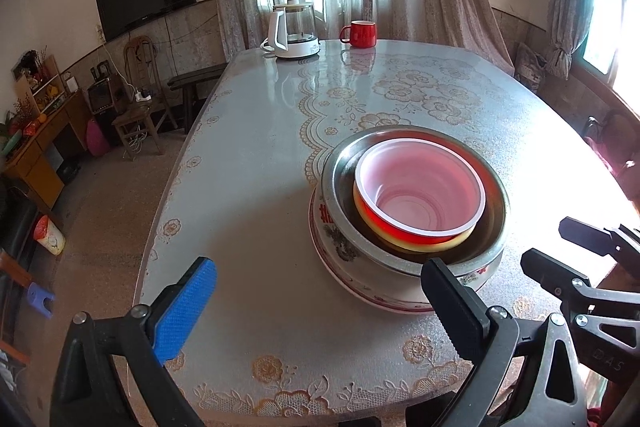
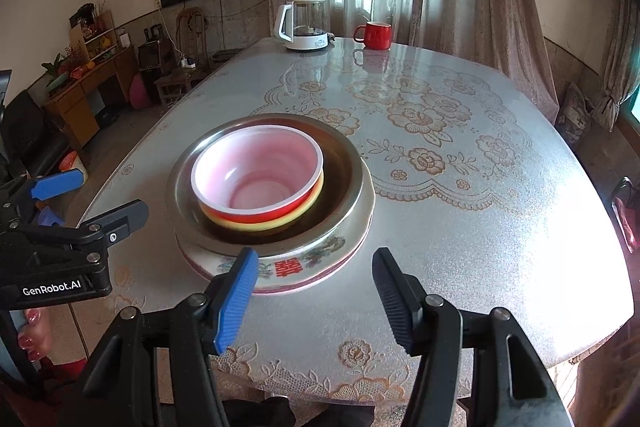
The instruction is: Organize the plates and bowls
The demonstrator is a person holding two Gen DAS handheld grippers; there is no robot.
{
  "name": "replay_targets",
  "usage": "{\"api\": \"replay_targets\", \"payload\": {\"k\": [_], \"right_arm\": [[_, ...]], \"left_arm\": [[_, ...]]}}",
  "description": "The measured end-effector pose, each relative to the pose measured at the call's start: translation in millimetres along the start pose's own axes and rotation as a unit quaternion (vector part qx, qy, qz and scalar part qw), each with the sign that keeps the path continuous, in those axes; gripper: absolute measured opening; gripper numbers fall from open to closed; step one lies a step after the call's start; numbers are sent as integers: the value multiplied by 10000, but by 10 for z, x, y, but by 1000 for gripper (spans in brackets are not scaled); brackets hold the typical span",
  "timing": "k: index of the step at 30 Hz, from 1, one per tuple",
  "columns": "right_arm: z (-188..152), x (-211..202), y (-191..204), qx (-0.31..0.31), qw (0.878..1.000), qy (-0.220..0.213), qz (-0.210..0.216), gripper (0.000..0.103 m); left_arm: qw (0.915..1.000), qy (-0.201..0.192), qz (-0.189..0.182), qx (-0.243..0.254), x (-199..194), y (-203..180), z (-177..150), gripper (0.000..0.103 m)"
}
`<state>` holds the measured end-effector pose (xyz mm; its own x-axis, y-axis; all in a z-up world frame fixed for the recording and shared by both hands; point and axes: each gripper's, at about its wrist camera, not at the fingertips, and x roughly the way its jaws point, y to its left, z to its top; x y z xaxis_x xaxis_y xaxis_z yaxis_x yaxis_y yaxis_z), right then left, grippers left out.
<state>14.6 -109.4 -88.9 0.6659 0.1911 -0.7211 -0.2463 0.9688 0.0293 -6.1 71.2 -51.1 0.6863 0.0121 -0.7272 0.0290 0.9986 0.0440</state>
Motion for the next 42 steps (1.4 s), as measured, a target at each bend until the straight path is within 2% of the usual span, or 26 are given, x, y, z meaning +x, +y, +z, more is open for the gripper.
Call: {"api": "replay_targets", "payload": {"k": [5, 11, 42], "right_arm": [[-34, -41, 81, -141, 9999, -33, 2, 60], [-41, -9, 182, -352, 9994, -11, 67, 60], [-61, -10, 225, -329, 9994, -11, -60, 60]], "left_arm": [[9999, -77, -53, 123, -59, -44, -42, 103], [10000, 6, 44, 65, -31, 16, -89, 103], [9999, -102, -67, 56, -70, 43, -110, 103]]}}
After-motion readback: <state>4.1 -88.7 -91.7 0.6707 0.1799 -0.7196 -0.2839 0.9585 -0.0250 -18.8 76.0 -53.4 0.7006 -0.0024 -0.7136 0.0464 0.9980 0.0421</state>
